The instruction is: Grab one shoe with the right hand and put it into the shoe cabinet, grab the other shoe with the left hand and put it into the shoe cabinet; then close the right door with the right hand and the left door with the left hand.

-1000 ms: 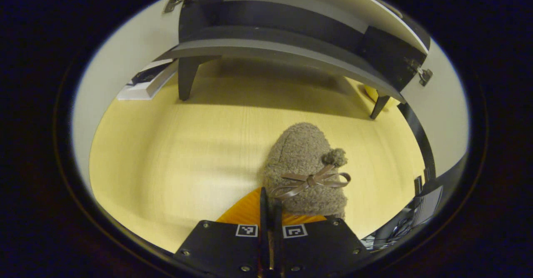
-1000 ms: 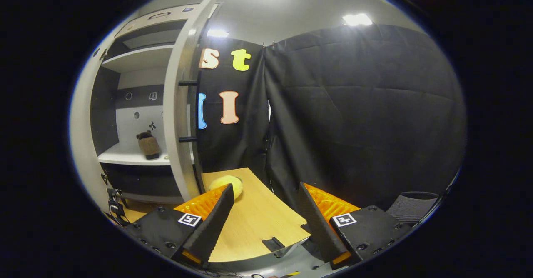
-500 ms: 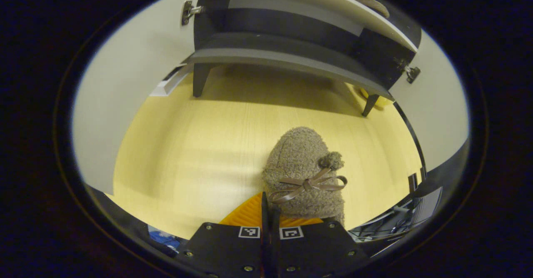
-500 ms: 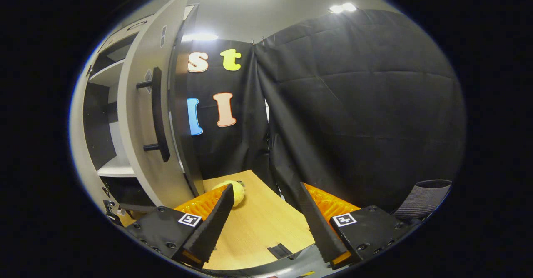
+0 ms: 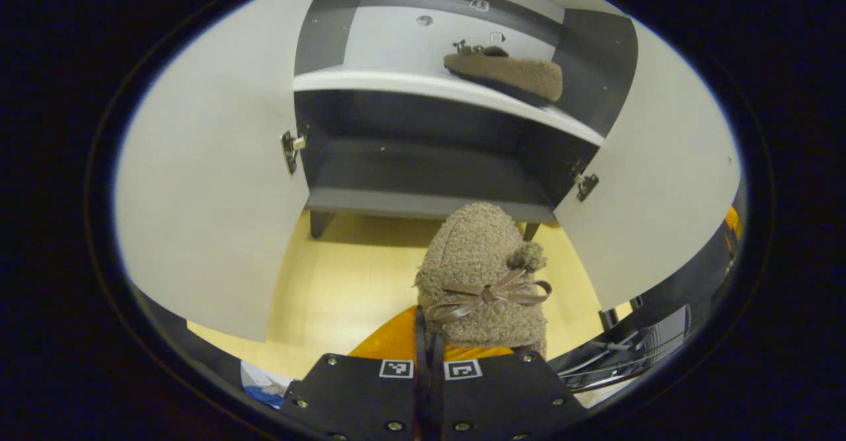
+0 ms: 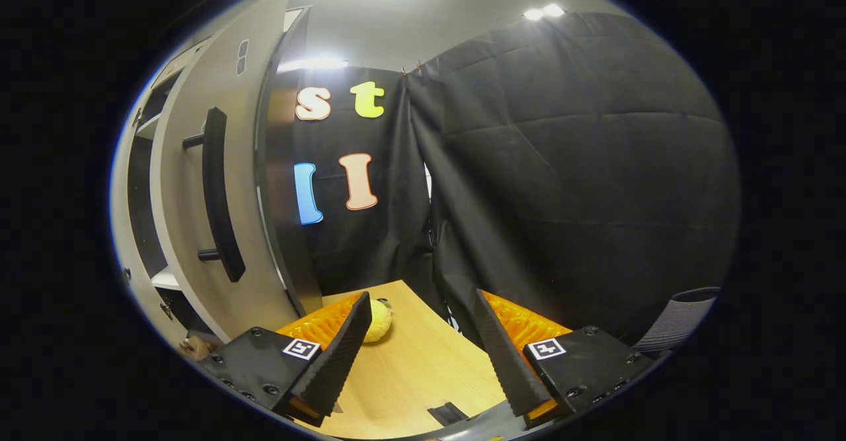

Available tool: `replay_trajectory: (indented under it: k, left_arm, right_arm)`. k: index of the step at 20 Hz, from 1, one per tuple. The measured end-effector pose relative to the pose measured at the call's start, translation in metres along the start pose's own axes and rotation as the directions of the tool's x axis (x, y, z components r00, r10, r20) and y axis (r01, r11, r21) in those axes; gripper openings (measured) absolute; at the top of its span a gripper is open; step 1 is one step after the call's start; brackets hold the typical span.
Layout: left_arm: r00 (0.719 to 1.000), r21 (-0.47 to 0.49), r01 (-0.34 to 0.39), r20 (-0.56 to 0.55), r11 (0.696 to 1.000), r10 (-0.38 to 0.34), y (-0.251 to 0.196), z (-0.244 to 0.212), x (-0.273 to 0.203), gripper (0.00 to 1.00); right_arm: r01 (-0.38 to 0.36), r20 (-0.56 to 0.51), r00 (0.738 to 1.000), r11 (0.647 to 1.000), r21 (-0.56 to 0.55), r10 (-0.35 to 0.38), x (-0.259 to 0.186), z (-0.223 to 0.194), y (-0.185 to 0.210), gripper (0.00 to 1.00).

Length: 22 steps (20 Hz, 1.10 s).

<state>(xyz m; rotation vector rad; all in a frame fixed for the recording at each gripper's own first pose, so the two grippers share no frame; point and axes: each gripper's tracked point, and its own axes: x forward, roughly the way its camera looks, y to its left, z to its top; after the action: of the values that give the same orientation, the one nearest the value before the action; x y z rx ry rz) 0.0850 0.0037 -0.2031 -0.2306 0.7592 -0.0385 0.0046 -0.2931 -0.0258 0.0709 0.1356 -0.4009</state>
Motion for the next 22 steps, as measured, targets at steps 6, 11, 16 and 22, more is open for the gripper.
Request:
replay_trajectory:
  k: [6, 11, 16, 22]
  left_arm:
    - [0.991, -0.022, 0.008, 0.131, 1.0, -0.005, 0.037, 0.113, -0.062, 0.02]
    - [0.97, 0.016, -0.005, 0.242, 1.0, 0.001, 0.033, 0.189, -0.058, 0.02]
    - [0.947, 0.032, -0.077, 0.316, 0.997, 0.063, 0.052, 0.256, -0.049, 0.01]
    - [0.914, 0.015, -0.091, 0.398, 0.996, 0.078, 0.071, 0.33, -0.022, 0.01]
  right_arm:
    - [-0.014, 0.005, 1.0, 1.0, 0.002, 0.014, 0.014, -0.001, 0.003, 0.98]
    - [0.018, 0.015, 1.0, 1.0, 0.025, -0.018, 0.018, 0.0, -0.008, 0.98]
    - [0.056, -0.003, 0.998, 0.996, 0.076, -0.056, 0.008, -0.008, -0.022, 0.96]
    - [0.137, -0.036, 0.99, 0.984, 0.114, -0.134, -0.005, -0.005, -0.049, 0.96]
